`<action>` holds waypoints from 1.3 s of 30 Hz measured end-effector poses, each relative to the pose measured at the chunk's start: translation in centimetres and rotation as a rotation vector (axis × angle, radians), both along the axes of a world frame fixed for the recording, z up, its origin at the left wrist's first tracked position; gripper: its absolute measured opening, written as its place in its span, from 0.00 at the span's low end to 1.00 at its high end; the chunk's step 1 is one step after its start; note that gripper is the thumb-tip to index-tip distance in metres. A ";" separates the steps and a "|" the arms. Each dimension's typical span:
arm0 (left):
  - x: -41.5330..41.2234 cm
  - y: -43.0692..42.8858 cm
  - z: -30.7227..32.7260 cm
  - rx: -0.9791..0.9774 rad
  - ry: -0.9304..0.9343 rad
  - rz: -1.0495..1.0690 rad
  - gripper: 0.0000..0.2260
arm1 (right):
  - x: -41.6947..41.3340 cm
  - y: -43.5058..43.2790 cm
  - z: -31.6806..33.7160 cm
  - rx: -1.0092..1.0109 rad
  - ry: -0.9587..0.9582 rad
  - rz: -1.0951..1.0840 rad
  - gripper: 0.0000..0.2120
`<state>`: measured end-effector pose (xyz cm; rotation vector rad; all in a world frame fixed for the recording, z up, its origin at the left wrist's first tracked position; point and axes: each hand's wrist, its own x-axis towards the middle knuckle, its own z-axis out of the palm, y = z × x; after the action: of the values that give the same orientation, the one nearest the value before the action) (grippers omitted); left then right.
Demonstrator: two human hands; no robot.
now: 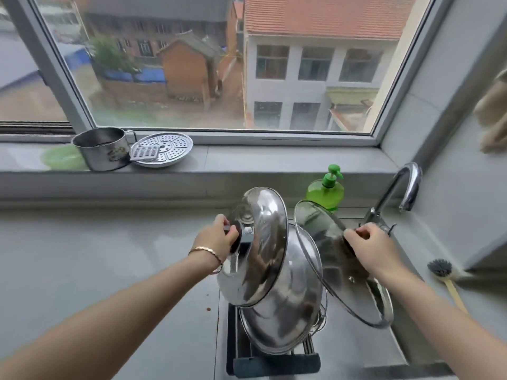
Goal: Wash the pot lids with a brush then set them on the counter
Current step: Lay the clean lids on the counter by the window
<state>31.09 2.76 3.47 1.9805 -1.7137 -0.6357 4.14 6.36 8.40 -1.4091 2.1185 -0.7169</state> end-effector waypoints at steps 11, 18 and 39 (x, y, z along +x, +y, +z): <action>17.0 10.0 2.5 0.046 -0.450 0.088 0.09 | 14.3 6.0 2.3 0.046 0.165 0.372 0.12; 30.1 15.8 2.6 0.161 -0.588 0.176 0.12 | 28.2 8.2 0.4 0.075 0.241 0.626 0.13; 73.2 0.1 -7.6 0.396 -0.705 0.156 0.09 | 72.0 -8.6 -10.6 0.291 0.378 0.617 0.04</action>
<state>104.28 2.86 -4.11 2.8308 -1.8724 -0.2329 76.13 -2.26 -2.19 -1.9867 1.7695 0.0999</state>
